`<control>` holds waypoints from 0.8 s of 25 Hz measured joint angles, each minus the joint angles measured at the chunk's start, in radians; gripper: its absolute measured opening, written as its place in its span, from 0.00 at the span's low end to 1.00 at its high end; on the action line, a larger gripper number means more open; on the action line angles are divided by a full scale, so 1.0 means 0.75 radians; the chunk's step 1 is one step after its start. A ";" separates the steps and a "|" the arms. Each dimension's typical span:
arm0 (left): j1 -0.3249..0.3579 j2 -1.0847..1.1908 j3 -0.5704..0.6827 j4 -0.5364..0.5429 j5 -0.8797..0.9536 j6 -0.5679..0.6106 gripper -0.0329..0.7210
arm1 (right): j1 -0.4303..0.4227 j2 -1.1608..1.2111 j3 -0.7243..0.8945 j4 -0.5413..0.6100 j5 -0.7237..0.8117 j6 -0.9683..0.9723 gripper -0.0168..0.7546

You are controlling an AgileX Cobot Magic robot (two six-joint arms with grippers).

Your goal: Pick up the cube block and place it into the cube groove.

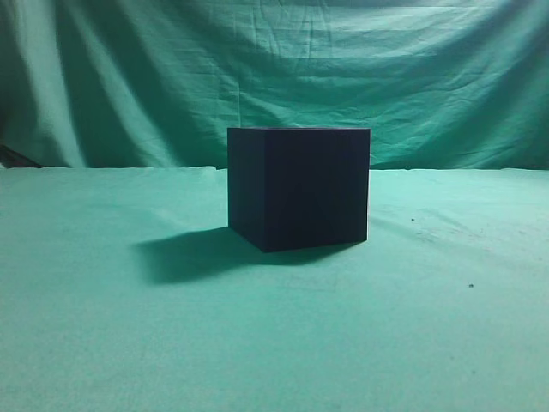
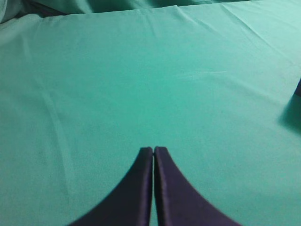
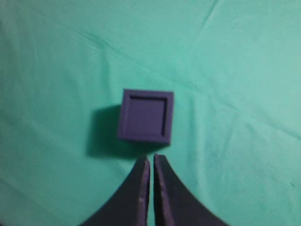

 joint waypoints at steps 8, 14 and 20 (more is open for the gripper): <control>0.000 0.000 0.000 0.000 0.000 0.000 0.04 | 0.000 -0.441 0.378 -0.122 0.008 0.034 0.02; 0.000 0.000 0.000 0.000 0.000 0.000 0.04 | 0.000 -0.761 0.666 -0.133 -0.073 0.067 0.02; 0.000 0.000 0.000 0.000 0.000 0.000 0.04 | 0.000 -0.992 0.817 -0.106 -0.217 0.075 0.02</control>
